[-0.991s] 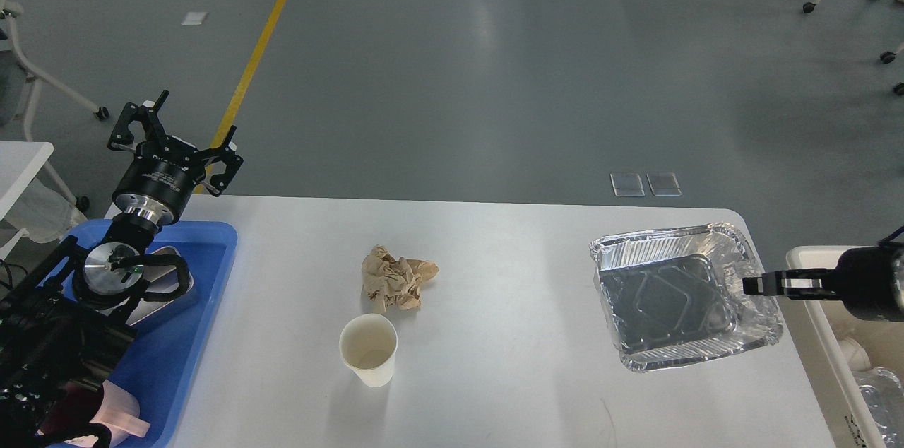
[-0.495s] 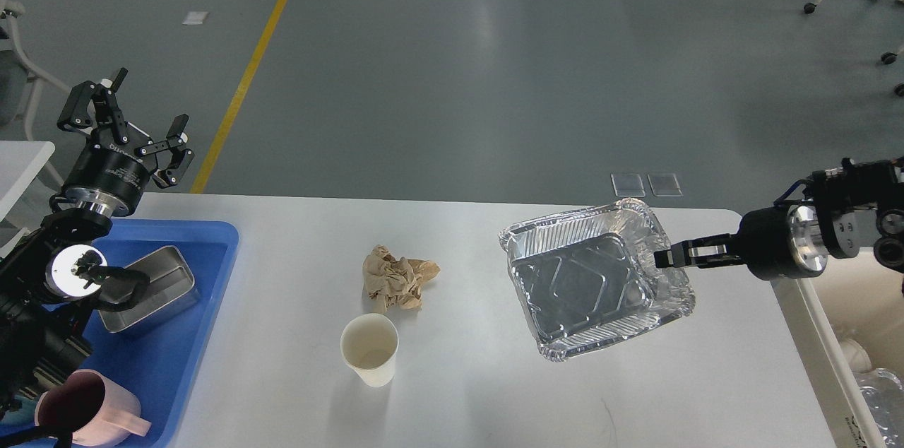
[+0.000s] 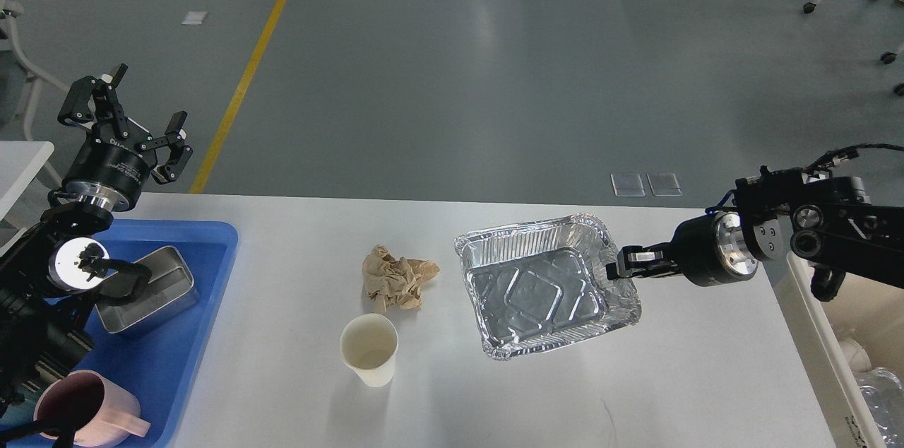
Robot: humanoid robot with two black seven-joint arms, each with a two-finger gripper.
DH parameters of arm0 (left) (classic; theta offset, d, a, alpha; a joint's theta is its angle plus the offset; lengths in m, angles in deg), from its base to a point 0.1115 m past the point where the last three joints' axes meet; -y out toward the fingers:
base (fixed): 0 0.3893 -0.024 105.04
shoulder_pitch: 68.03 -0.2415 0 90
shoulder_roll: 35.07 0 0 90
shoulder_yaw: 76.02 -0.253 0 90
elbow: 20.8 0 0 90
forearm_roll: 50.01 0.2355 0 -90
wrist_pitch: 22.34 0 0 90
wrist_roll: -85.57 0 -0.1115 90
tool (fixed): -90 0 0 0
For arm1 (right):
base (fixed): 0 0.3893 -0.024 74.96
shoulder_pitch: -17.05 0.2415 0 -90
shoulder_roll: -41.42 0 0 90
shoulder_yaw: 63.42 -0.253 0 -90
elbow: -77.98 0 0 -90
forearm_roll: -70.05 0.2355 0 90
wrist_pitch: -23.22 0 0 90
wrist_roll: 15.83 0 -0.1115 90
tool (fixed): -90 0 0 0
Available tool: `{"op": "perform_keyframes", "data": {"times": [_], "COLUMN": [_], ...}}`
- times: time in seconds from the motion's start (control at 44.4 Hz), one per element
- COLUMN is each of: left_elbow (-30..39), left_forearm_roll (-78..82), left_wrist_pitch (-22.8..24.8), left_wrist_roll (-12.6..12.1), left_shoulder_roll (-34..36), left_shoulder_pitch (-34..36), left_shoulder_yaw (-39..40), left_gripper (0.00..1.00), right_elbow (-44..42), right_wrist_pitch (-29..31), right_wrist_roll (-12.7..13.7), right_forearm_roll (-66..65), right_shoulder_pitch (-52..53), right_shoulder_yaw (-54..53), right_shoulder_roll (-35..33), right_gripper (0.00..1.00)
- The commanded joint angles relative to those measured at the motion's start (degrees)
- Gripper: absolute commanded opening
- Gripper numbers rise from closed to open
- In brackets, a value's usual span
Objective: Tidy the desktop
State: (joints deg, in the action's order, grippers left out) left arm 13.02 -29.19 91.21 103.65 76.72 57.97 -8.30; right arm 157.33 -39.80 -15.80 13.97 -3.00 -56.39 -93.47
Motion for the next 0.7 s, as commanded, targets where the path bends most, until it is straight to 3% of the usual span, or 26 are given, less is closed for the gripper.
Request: {"op": "perform_keyframes", "data": {"times": [0.0,0.045,0.113,0.158,0.203,0.248,0.293,0.54,0.675], "left_elbow": [0.1,0.72,2.64,5.45,9.13,12.66,13.9,13.99,14.17], "left_forearm_roll": [0.45,0.62,2.02,3.87,6.59,10.1,13.01,14.51,14.42], "left_wrist_pitch": [-0.52,-0.52,-2.35,-6.82,-14.54,-21.84,-24.25,-15.03,-6.77], "left_wrist_roll": [0.9,2.13,6.25,9.25,10.83,10.84,10.75,10.23,4.61], "left_shoulder_roll": [-0.43,0.0,1.23,2.2,2.82,3.7,4.14,4.67,5.1], "left_shoulder_pitch": [-0.58,-1.28,-3.83,-5.67,-6.55,-7.26,-7.7,-6.65,-7.17], "left_shoulder_yaw": [-0.05,-0.05,-0.05,-0.14,-0.14,-0.4,-1.71,-6.64,-6.21], "left_gripper": [0.98,0.98,0.98,0.98,0.98,0.98,0.98,0.98,0.98], "right_elbow": [-0.08,-0.08,-0.08,-0.17,-0.52,-0.69,-0.78,-1.66,-1.66], "right_wrist_pitch": [-0.09,-0.09,-0.09,-0.09,-0.09,-0.09,-0.09,0.0,-0.09], "right_wrist_roll": [0.06,0.06,0.06,0.06,0.06,0.15,0.15,0.94,1.12], "right_forearm_roll": [0.27,0.27,0.27,0.18,0.18,0.18,0.18,0.27,0.18], "right_shoulder_pitch": [0.1,0.1,0.19,0.19,0.19,0.19,0.19,0.19,0.28], "right_shoulder_yaw": [0.0,0.0,0.09,0.09,0.18,0.18,0.18,0.26,1.23], "right_shoulder_roll": [0.51,0.6,0.77,0.86,0.95,1.12,1.48,2.27,2.53], "right_gripper": [0.0,0.0,0.0,0.0,0.0,0.0,0.0,0.0,0.0]}}
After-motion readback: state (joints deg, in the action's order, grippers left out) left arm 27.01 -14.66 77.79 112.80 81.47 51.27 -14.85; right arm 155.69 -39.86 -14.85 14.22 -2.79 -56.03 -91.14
